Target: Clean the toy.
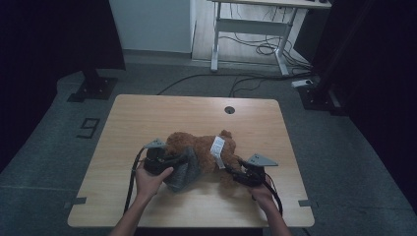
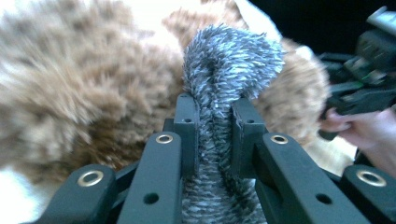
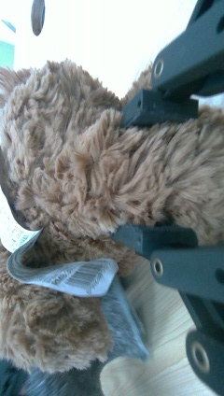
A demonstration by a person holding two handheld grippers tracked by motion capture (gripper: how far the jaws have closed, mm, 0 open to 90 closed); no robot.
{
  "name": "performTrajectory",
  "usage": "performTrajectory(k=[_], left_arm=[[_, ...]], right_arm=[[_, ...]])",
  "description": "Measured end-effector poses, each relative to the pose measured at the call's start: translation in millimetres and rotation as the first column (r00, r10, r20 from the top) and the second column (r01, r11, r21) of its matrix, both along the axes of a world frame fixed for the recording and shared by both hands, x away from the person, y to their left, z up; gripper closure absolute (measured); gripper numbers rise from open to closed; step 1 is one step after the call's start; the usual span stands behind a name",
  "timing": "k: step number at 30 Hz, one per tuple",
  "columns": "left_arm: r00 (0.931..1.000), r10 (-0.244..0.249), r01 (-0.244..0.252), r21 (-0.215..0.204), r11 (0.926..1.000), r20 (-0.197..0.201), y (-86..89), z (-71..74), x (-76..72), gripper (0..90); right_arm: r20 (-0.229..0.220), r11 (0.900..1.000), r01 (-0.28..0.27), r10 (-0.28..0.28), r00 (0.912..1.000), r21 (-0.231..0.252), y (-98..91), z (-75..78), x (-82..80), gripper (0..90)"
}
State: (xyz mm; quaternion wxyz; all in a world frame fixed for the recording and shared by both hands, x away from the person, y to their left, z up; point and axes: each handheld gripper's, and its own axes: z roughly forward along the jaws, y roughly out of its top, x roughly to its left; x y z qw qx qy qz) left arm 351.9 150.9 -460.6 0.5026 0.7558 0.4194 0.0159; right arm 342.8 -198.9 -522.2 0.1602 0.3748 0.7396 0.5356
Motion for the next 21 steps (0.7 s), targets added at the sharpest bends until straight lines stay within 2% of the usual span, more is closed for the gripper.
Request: performTrajectory(k=[1,2,3,4,5,6,7,8,9,10,11,12,13,14,15,17,18,19,20,21], left_arm=[[0.9999,0.002,-0.002,0.0,1.0,0.014,1.4,6.5,-1.0,75.5],[0.9999,0.002,-0.002,0.0,1.0,0.014,1.4,6.5,-1.0,75.6],[0.9993,-0.001,0.001,-0.006,1.0,0.037,3.1,20.8,-1.4,75.5],[0.9993,-0.001,0.001,-0.006,1.0,0.037,3.1,20.8,-1.4,75.6],[0.9982,-0.003,0.004,-0.005,1.0,0.06,0.9,35.9,0.4,75.6],[0.9982,-0.003,0.004,-0.005,1.0,0.06,0.9,35.9,0.4,75.6],[0.9966,-0.009,0.01,-0.003,1.0,0.082,-6.8,50.4,4.8,75.6],[0.9966,-0.009,0.01,-0.003,1.0,0.082,-6.8,50.4,4.8,75.5],[0.9956,-0.017,0.017,-0.003,0.9998,0.092,-12.7,56.9,7.7,75.5],[0.9941,-0.04,0.041,-0.01,0.9991,0.101,-30.0,67.8,15.3,75.6],[0.9941,-0.04,0.041,-0.01,0.9991,0.101,-30.0,67.8,15.3,75.6],[0.9927,-0.062,0.064,-0.014,0.9979,0.103,-44.0,72.7,20.6,75.6],[0.9901,-0.098,0.099,-0.006,0.995,0.101,-68.1,76.5,26.7,75.6],[0.9901,-0.098,0.099,-0.006,0.995,0.101,-68.1,76.5,26.7,75.6],[0.9868,-0.128,0.128,0.012,0.9918,0.099,-87.4,75.8,30.0,75.6],[0.9818,-0.168,0.165,0.044,0.9854,0.089,-115.0,68.3,33.9,75.6],[0.9801,-0.186,0.182,0.066,0.9812,0.069,-129.5,60.7,36.4,75.6],[0.9813,-0.189,0.182,0.144,0.9728,0.038,-153.1,41.1,42.1,75.6],[0.9834,-0.18,0.173,0.177,0.9689,0.026,-159.8,30.6,45.2,75.6],[0.9834,-0.18,0.173,0.177,0.9689,0.026,-159.8,30.6,45.2,75.6]], right_arm=[[0.002,1.0,0.001,-0.001,1.0,0.008,-0.2,-1.4,-0.2,54.2],[0.011,0.9999,0.005,-0.005,0.9999,0.011,0.1,-2.9,-0.5,55.1],[0.011,0.9998,0.007,-0.007,0.9999,0.016,0.5,-4.1,-0.9,56.0],[0.011,0.9998,0.007,-0.007,0.9999,0.016,0.5,-4.1,-0.9,56.0],[0.021,0.9996,0.005,-0.006,0.9998,0.026,1.8,-7.1,-1.3,57.1],[0.021,0.9999,0.0,0.0,0.9998,0.012,2.4,-7.4,-1.7,57.2],[0.028,1.0,-0.004,0.004,0.9996,0.005,2.5,-7.3,-2.1,57.3],[0.028,1.0,-0.004,0.004,0.9996,0.005,2.5,-7.3,-2.1,57.3],[0.031,1.0,-0.007,0.007,0.9995,0.003,2.3,-7.3,-2.6,57.4],[0.044,1.0,-0.007,0.007,0.999,-0.003,2.2,-8.9,-3.9,57.5],[0.044,1.0,-0.007,0.007,0.999,-0.003,2.2,-8.9,-3.9,57.5],[0.048,1.0,-0.004,0.004,0.9988,-0.003,2.3,-9.8,-4.9,57.6],[0.061,1.0,0.001,0.0,0.9981,-0.006,2.9,-11.2,-5.9,57.9],[0.061,1.0,0.001,0.0,0.9981,-0.006,2.9,-11.2,-5.9,57.9],[0.065,1.0,0.003,-0.002,0.9979,-0.006,3.3,-11.6,-6.4,58.0],[0.07,0.9999,0.001,0.0,0.9976,-0.01,3.4,-12.0,-7.1,58.2],[0.073,0.9999,0.002,-0.002,0.9973,-0.011,3.5,-12.2,-7.2,58.3],[0.071,0.9999,0.001,-0.001,0.9974,-0.01,3.2,-12.4,-7.9,58.4],[0.075,0.9999,0.001,0.0,0.9972,-0.013,2.8,-12.6,-8.2,58.5],[0.072,0.9998,0.001,0.0,0.9974,-0.019,2.5,-12.7,-8.9,58.8]])
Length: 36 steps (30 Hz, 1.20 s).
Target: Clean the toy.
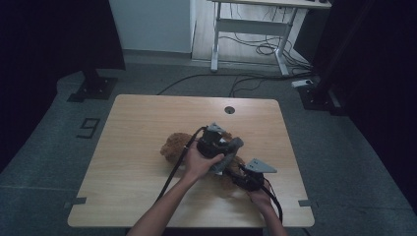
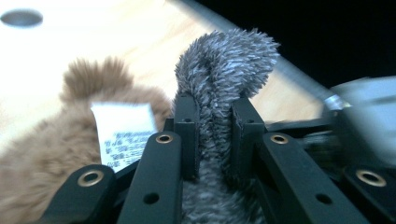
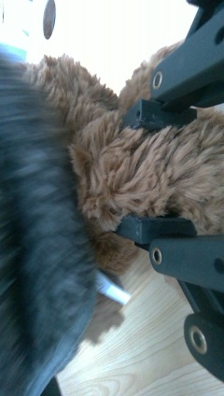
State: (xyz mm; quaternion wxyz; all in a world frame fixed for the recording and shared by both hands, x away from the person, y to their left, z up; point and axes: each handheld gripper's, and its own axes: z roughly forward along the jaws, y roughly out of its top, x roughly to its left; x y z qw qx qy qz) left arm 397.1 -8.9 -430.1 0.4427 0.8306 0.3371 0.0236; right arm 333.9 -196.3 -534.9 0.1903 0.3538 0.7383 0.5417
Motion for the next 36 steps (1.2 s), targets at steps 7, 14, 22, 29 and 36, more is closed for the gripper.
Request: performTrajectory(k=[7,14,22,29,36], left_arm=[[0.9929,0.117,-0.116,-0.031,0.9927,0.022,36.5,-11.1,3.9,76.4],[0.971,0.233,-0.234,0.022,0.972,0.056,97.9,-12.2,1.0,76.2],[0.9413,0.337,-0.336,-0.042,0.941,0.022,178.1,-17.9,-5.8,76.1],[0.9283,0.37,-0.369,-0.039,0.9287,0.036,202.7,-27.4,-6.4,76.0],[0.9452,0.314,-0.309,-0.066,0.9488,0.089,190.8,-18.0,-6.2,76.0]], right_arm=[[-0.014,0.9999,0.001,-0.002,0.9999,-0.014,-1.5,-2.3,-0.4,60.0],[-0.035,1.0,0.008,-0.008,0.9993,-0.001,-2.1,-2.7,0.1,60.2],[-0.05,0.9996,0.005,-0.004,0.9987,0.027,-2.3,-4.5,0.6,60.2],[-0.064,0.9993,0.007,-0.005,0.9979,0.038,-1.5,-6.4,1.3,59.7],[-0.064,0.999,0.012,-0.009,0.9979,0.043,-1.9,-6.8,2.5,59.3]])
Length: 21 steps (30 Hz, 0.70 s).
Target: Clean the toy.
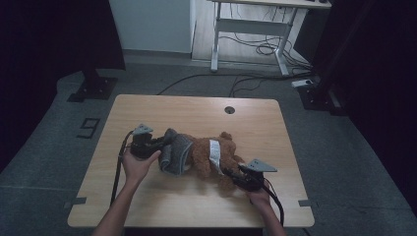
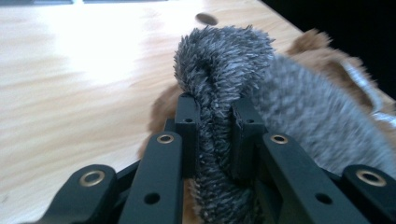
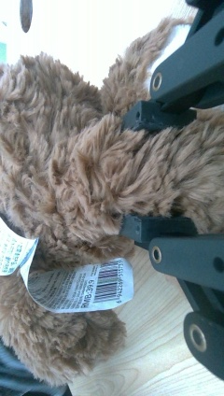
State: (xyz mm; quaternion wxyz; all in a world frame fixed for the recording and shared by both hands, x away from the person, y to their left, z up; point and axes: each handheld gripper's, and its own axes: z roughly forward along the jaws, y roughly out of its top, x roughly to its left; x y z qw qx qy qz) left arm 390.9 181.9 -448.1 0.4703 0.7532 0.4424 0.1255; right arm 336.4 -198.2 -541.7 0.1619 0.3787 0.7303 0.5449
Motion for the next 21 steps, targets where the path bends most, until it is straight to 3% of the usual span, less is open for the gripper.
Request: performTrajectory(k=[3,5,6,8,10,11,15,17,18,19,21], left_arm=[[0.9995,-0.026,0.026,-0.009,0.9996,0.016,-11.8,6.8,0.0,76.0],[0.9939,-0.098,0.099,-0.018,0.9949,0.051,-38.0,18.8,0.2,75.9],[0.9939,-0.098,0.099,-0.018,0.9949,0.051,-38.0,18.8,0.2,75.9],[0.9868,-0.144,0.144,0.0,0.9896,0.075,-61.3,26.9,0.1,75.9],[0.9744,-0.206,0.205,0.018,0.9786,0.091,-99.7,34.5,2.2,75.9],[0.9744,-0.206,0.205,0.018,0.9786,0.091,-99.7,34.5,2.2,76.0],[0.9572,-0.283,0.282,0.024,0.9591,0.061,-148.3,34.6,10.1,76.0],[0.9502,-0.309,0.308,0.027,0.9509,0.038,-163.6,30.9,13.0,75.9],[0.947,-0.321,0.32,0.05,0.9461,0.012,-177.7,24.3,15.0,76.0],[0.947,-0.321,0.32,0.05,0.9461,0.012,-177.7,24.3,15.0,75.9],[0.9524,-0.303,0.305,0.081,0.9489,-0.035,-187.8,13.0,17.3,75.9]], right_arm=[[0.0,1.0,0.002,-0.002,1.0,0.002,0.1,-0.1,0.1,59.3],[-0.001,1.0,0.004,-0.004,1.0,0.004,0.3,-0.1,0.1,59.2],[-0.001,1.0,0.004,-0.004,1.0,0.004,0.3,-0.1,0.1,59.2],[0.0,1.0,0.004,-0.004,1.0,0.003,0.2,-0.2,0.3,59.2],[0.003,1.0,0.004,-0.004,1.0,0.0,0.2,-0.3,0.3,59.3],[0.003,1.0,0.004,-0.004,1.0,0.0,0.2,-0.3,0.3,59.3],[0.003,1.0,0.005,-0.005,1.0,0.002,1.1,-0.9,0.1,59.2],[0.0,1.0,0.006,-0.006,1.0,0.004,1.5,-0.9,-0.2,59.0],[0.001,1.0,0.005,-0.005,1.0,0.003,1.3,-0.9,-0.2,59.0],[0.001,1.0,0.005,-0.005,1.0,0.003,1.3,-0.9,-0.2,59.0],[0.002,1.0,0.003,-0.003,1.0,0.0,1.1,-1.0,0.0,59.0]])
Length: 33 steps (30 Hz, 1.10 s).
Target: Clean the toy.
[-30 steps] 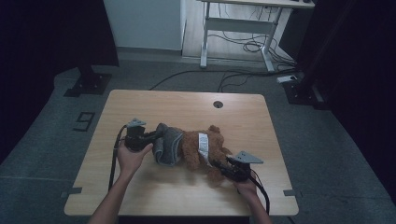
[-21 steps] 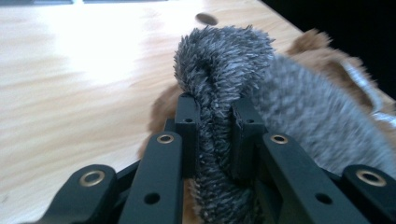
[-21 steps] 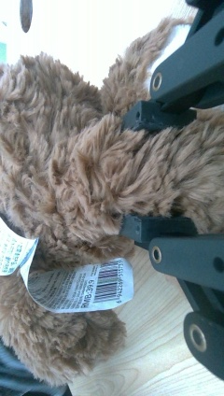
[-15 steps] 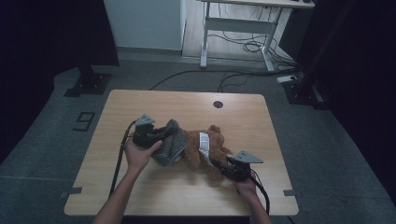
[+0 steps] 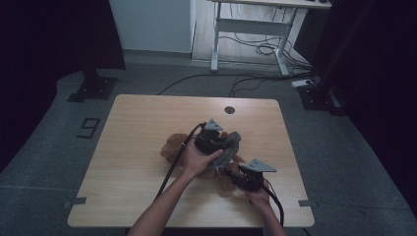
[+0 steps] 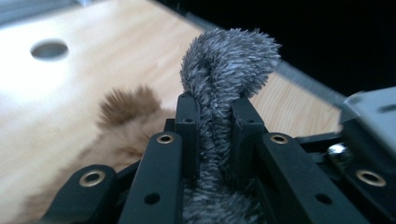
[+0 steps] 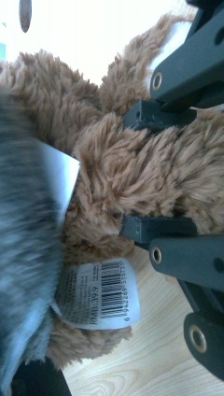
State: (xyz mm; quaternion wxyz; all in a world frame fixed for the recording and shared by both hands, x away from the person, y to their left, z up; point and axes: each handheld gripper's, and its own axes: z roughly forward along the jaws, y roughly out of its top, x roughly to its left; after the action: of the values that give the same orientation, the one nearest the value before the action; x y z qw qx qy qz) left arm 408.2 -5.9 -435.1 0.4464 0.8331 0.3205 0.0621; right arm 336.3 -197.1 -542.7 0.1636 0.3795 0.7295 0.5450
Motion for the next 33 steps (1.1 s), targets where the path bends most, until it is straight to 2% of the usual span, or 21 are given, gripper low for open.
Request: performTrajectory(k=[2,3,8,10,12,14,16,19,20,22,23,25,26,27,30,33], left_arm=[[0.9995,0.017,-0.017,0.004,0.9999,-0.026,-0.6,-7.5,1.8,76.0],[0.9982,0.027,-0.029,-0.029,0.9992,-0.054,4.7,-10.3,3.4,76.1],[0.9954,0.053,-0.057,-0.048,0.9972,-0.08,20.9,-9.0,6.7,76.4],[0.9931,0.09,-0.093,-0.04,0.9948,-0.075,35.5,-6.2,7.7,76.5],[0.9922,0.106,-0.109,-0.037,0.9933,-0.065,42.4,-5.1,7.6,76.4],[0.9866,0.156,-0.158,-0.031,0.987,-0.047,58.3,-3.4,6.7,76.4],[0.9825,0.184,-0.185,-0.027,0.9824,-0.028,74.3,-2.7,4.8,76.3],[0.9713,0.238,-0.238,-0.013,0.9713,0.002,110.2,-1.8,0.9,76.2],[0.9713,0.238,-0.238,-0.013,0.9713,0.002,110.2,-1.8,0.9,76.1],[0.964,0.265,-0.266,-0.045,0.963,-0.017,134.6,-3.0,0.6,76.1],[0.9528,0.3,-0.303,-0.073,0.9503,-0.047,157.8,-5.8,1.7,75.8],[0.941,0.335,-0.338,-0.073,0.9385,-0.05,174.6,-7.0,1.2,75.8],[0.941,0.335,-0.338,-0.073,0.9385,-0.05,174.6,-7.0,1.2,75.7],[0.925,0.377,-0.379,-0.042,0.9244,-0.046,192.3,-10.0,-0.1,75.7],[0.91,0.408,-0.411,-0.026,0.9113,-0.072,211.7,-21.7,-3.1,75.6],[0.9045,0.41,-0.417,-0.045,0.9077,-0.117,219.7,-37.0,-7.2,75.1]], right_arm=[[-0.002,1.0,-0.001,0.001,1.0,-0.009,0.3,-0.3,-0.2,59.1],[-0.001,0.9998,-0.002,0.002,1.0,-0.022,1.6,-1.6,-0.7,59.1],[-0.003,0.9997,-0.002,0.002,1.0,-0.024,3.1,-2.7,-1.2,59.2],[0.001,0.9994,-0.003,0.003,1.0,-0.035,3.4,-2.8,-1.4,59.3],[0.004,0.9995,-0.002,0.002,1.0,-0.033,3.3,-3.1,-1.2,59.3],[0.005,0.9994,-0.001,0.001,1.0,-0.035,3.0,-3.3,-1.2,59.3],[0.006,0.9995,0.002,-0.002,1.0,-0.033,3.1,-4.1,-1.0,59.3],[0.004,0.9993,0.005,-0.004,1.0,-0.036,1.4,-4.2,-0.5,59.3],[0.004,0.9993,0.005,-0.004,1.0,-0.036,1.4,-4.2,-0.5,59.3],[0.003,0.9995,0.005,-0.005,1.0,-0.032,0.8,-4.7,-0.2,59.2],[0.008,0.9995,0.004,-0.004,1.0,-0.032,1.0,-5.0,-0.2,59.2],[0.013,0.9995,0.007,-0.006,0.9999,-0.032,1.8,-5.1,-0.2,59.2],[0.014,0.9994,0.007,-0.007,0.9999,-0.034,1.9,-5.0,-0.4,59.2],[0.014,0.9993,0.008,-0.007,0.9999,-0.037,2.0,-4.9,-0.5,59.2],[0.016,0.9992,0.008,-0.007,0.9999,-0.04,2.0,-4.9,-0.6,59.2],[0.014,0.9992,0.01,-0.009,0.9999,-0.039,1.9,-5.2,0.3,59.2]])
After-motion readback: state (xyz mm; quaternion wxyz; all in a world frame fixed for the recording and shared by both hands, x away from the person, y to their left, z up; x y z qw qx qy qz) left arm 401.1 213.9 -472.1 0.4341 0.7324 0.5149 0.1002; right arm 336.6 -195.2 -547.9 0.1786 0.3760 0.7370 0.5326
